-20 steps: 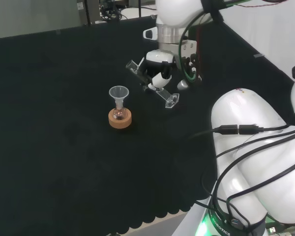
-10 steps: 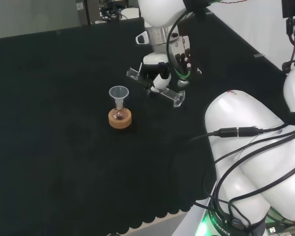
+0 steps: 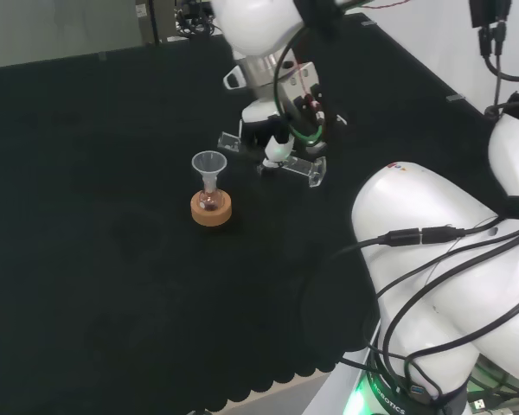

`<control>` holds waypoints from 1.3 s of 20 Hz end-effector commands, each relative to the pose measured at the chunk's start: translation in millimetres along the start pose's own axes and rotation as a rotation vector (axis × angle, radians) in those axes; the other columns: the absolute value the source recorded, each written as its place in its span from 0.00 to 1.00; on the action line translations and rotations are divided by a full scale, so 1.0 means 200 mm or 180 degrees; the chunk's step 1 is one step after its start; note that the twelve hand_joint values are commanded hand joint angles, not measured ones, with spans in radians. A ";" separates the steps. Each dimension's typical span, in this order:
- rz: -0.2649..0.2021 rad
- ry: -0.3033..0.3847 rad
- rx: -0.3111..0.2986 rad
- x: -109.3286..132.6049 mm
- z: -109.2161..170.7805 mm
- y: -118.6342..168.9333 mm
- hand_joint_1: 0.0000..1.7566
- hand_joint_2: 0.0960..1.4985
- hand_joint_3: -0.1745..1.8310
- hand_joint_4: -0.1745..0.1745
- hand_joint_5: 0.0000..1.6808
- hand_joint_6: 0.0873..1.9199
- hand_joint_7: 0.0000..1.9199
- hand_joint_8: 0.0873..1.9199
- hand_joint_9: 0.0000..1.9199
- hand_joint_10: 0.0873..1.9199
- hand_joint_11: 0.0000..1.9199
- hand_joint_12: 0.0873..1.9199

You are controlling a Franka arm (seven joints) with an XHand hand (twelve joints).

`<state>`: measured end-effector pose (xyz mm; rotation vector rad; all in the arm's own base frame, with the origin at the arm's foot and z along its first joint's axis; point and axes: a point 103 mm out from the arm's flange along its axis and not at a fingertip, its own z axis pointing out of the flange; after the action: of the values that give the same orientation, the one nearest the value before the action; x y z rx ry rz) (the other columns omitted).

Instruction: Pour the water from the graduated cylinder into the round-bottom flask.

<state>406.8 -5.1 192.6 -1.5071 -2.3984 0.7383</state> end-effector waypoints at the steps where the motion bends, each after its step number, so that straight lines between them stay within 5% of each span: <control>1: 0.0089 -0.0225 0.0210 -0.02 -0.01 -0.01 0.63 0.69 0.08 0.64 0.66 0.40 0.75 0.06 0.83 0.00 0.74 0.33; 22: 0.0095 -0.0540 0.0427 -0.02 -0.06 0.00 0.63 0.69 0.08 0.65 0.66 0.40 0.76 0.05 0.84 0.00 0.74 0.32; 26: 0.0096 -0.0461 0.0414 -0.05 -0.06 0.00 0.63 0.69 0.08 0.65 0.66 0.40 0.76 0.05 0.84 0.00 0.74 0.32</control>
<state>413.6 -2.3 202.2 -1.4743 -2.3967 1.0353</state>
